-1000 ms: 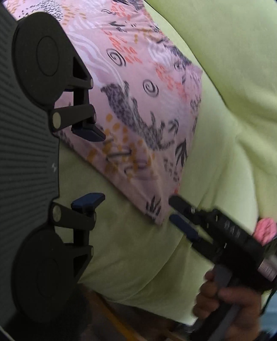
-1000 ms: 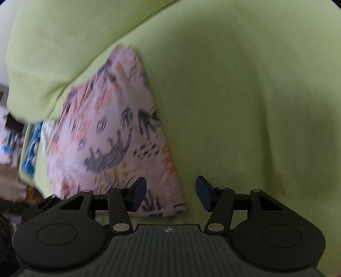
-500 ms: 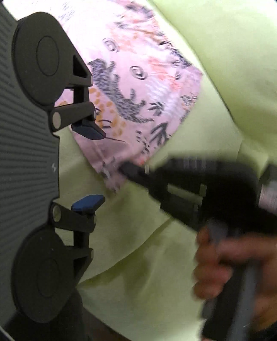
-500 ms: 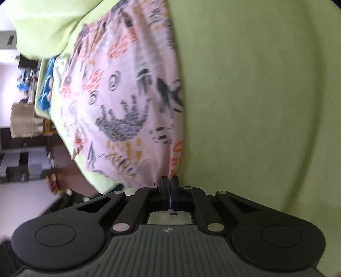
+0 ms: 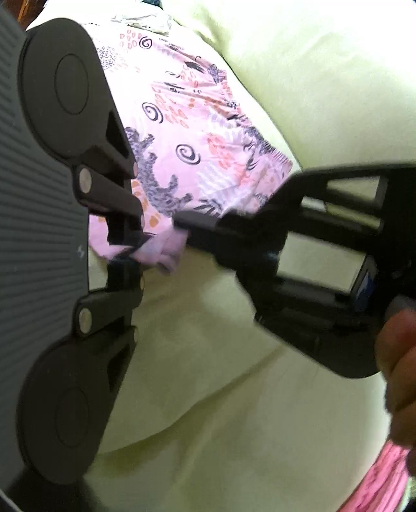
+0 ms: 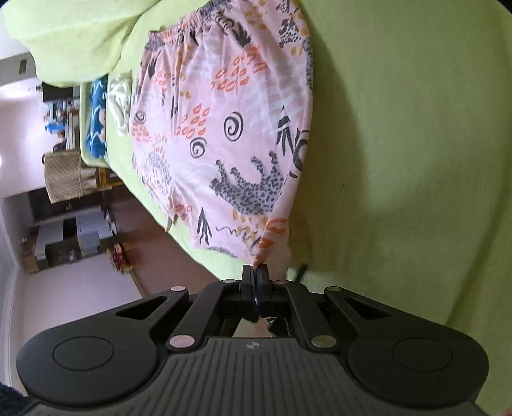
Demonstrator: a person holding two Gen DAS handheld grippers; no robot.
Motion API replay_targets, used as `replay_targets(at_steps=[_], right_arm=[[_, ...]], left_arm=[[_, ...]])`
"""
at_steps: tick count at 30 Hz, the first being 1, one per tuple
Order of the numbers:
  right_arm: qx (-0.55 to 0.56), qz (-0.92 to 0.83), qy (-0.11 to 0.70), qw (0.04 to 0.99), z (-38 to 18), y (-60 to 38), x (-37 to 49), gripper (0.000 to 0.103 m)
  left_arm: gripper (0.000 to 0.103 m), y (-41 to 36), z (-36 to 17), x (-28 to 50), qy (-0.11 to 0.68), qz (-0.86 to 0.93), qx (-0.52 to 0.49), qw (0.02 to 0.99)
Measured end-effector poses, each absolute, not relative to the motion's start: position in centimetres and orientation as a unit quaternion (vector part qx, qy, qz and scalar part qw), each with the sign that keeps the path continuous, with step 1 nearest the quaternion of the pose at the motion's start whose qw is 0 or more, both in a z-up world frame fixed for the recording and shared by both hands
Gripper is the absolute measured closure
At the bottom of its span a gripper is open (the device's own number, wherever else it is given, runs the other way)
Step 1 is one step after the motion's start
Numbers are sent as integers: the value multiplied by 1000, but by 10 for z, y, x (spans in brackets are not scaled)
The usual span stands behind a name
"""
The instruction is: Fold clothes
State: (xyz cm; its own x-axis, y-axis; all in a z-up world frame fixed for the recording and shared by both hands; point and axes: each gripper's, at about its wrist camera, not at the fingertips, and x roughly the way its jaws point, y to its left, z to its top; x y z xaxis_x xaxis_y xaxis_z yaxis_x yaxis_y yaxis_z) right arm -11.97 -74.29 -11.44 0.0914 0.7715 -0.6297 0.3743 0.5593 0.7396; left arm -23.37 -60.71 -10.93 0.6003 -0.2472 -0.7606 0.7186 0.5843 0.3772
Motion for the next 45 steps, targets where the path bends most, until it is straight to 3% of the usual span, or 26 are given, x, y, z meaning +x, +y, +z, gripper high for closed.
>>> replay_targets(at_steps=[2,3,6,9,13,17,23,24,27,35,40,45], right_arm=[[394,179,663,611,-108,-749,-108,76],[340,185,664,640,-99,-754,-98,64],[90,216,624,746,-70,-755,-63,63],[-227,270,490,797,-61,-736,-37,62],[-566,375,234,696,-101,-725,-37,54],[-738,422,50,523,-152,-747,-30,52],[-777,471,-59,413,-163,-765,-4,52],[-779,478,-65,400,-163,-765,-1,58],[-775,492,-4,396,-161,-752,17,103],[-695,539,140,454,-75,-700,54,103],[-660,544,172,489,-13,-640,109,103],[-628,540,203,523,1,-558,183,103]], left_arm=[[101,-603,-104,-229,343,-288,333,830],[101,-599,-101,-226,347,-286,323,833],[101,-588,-89,-218,359,-274,294,842],[101,-580,-79,-210,371,-257,271,850],[101,-578,-73,-206,380,-239,256,856],[100,-582,-67,-209,384,-227,246,860],[101,-579,-65,-207,396,-223,222,863],[101,-580,-66,-207,396,-226,220,862],[102,-582,-72,-205,396,-248,208,859],[103,-507,-36,-173,442,-226,80,864],[103,-410,5,-117,452,-128,39,882],[103,-316,21,-40,428,-38,36,902]])
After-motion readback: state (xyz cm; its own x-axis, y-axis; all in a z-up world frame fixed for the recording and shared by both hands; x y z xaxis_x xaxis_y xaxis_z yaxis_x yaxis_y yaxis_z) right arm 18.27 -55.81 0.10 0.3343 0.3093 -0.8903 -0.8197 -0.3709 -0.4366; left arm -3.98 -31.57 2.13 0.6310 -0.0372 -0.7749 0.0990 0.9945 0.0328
